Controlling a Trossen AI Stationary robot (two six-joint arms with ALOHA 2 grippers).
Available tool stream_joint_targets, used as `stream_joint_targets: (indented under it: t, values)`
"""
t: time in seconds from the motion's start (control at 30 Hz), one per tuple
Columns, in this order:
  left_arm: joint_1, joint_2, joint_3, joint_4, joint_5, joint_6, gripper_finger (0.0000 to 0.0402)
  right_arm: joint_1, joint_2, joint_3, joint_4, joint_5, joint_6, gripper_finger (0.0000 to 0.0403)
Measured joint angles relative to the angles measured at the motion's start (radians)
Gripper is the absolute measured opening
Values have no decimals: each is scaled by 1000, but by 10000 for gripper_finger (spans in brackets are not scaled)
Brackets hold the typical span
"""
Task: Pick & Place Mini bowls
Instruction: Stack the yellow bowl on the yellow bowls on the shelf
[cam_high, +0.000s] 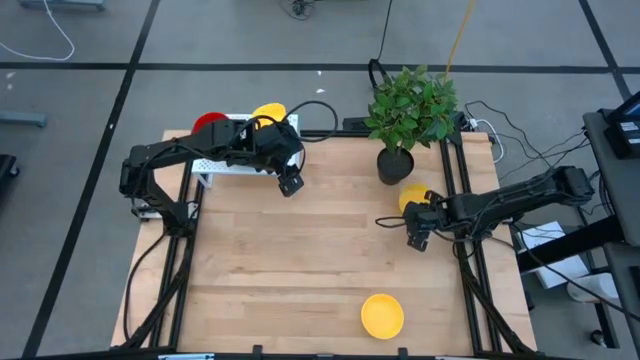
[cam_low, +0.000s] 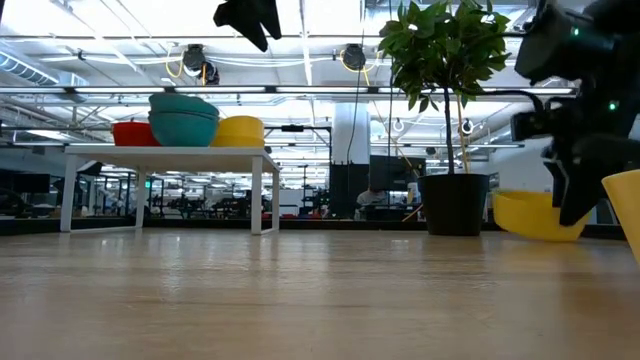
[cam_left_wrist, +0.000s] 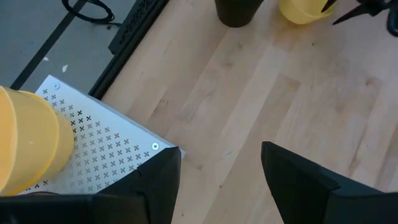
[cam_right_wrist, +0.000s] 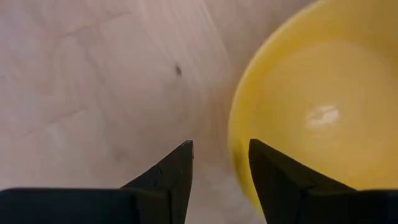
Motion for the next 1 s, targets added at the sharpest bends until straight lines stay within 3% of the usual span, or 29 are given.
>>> stream_joint_targets:
  t: [0.2,0.43,0.7,1.0]
  values:
    - [0,0,0,2,0,-1,228,-10,2,-59,100,25,35,128]
    - [0,0,0,2,0,-7,228,-10,2,-68,204,-12,9,12]
    - [0,0,0,2,5,-6,228,-40,36,-58,450,-117,-14,2]
    - [0,0,0,0,9,-6,228,-115,361,148,536,-191,-207,1]
